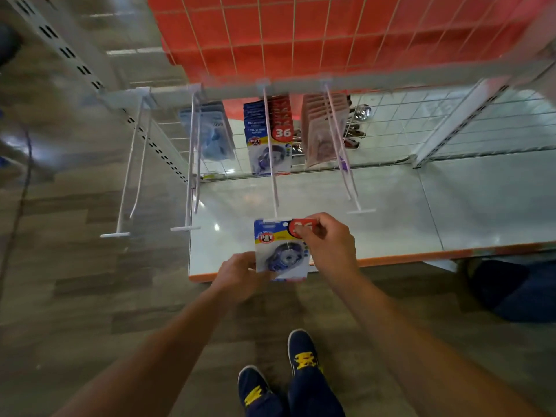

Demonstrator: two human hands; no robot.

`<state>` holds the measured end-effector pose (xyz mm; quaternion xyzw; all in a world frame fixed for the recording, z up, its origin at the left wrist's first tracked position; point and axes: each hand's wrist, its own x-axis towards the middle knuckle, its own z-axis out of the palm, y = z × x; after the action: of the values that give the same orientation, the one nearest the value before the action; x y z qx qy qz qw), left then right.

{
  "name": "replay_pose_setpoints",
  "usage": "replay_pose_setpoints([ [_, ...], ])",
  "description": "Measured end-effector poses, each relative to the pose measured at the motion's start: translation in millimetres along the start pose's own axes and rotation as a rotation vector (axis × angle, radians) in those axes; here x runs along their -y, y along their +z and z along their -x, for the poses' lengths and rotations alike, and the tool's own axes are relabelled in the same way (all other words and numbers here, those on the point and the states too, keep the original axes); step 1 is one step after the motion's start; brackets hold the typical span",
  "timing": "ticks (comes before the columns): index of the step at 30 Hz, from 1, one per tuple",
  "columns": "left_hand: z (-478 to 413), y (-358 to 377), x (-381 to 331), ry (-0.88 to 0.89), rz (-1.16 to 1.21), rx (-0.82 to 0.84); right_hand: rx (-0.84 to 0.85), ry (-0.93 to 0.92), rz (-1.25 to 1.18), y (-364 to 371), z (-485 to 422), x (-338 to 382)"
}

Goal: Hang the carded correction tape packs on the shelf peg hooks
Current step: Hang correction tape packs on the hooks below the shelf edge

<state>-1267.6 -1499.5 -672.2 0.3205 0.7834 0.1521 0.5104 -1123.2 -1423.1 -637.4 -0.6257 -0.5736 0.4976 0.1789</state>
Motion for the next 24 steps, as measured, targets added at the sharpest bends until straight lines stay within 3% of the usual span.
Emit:
replay_pose_setpoints([
  [24,-33,-4,-14,0.006,0.002,0.026,-0.008,-0.154,0.157,13,-41,6],
])
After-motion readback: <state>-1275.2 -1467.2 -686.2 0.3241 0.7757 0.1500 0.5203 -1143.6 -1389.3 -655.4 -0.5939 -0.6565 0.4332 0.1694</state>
